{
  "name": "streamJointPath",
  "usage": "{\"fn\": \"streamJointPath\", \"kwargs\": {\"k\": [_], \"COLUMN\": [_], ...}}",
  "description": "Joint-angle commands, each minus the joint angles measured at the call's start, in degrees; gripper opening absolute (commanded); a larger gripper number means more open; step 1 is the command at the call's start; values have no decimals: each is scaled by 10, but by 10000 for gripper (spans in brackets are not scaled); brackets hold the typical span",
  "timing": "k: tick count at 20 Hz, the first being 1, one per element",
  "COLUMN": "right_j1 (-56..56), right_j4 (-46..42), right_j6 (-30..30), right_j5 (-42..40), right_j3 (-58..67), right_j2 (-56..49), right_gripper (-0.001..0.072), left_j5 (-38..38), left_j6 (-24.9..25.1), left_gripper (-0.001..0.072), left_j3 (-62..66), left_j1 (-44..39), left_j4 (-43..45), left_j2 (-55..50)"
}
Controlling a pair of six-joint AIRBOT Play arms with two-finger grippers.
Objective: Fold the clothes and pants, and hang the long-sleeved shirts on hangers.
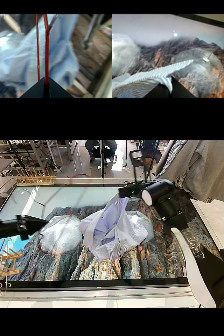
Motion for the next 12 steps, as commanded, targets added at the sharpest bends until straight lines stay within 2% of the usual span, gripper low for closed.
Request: {"fn": "streamJointPath", "kwargs": {"k": [1,3,6,9,12], "right_j1": [-35,-36,-19,7,32], "right_j4": [-5,-4,-3,-3,-2], "right_j6": [5,-15,-39,-64,-72], "right_j5": [-1,15,46,104,140], "right_j3": [17,50,77,77,75], "right_j2": [0,0,9,14,14], "right_gripper": [26,26,26,26,26], "left_j5": [-45,-17,63,152,181], "left_j6": [58,58,66,87,110], "left_gripper": [18,17,17,17,16], "left_j3": [-12,-12,-12,-12,-12], "left_j1": [-90,-134,-184,-214,-225], "left_j4": [-4,30,21,-14,-54], "left_j2": [-26,-49,-95,-129,-141]}}
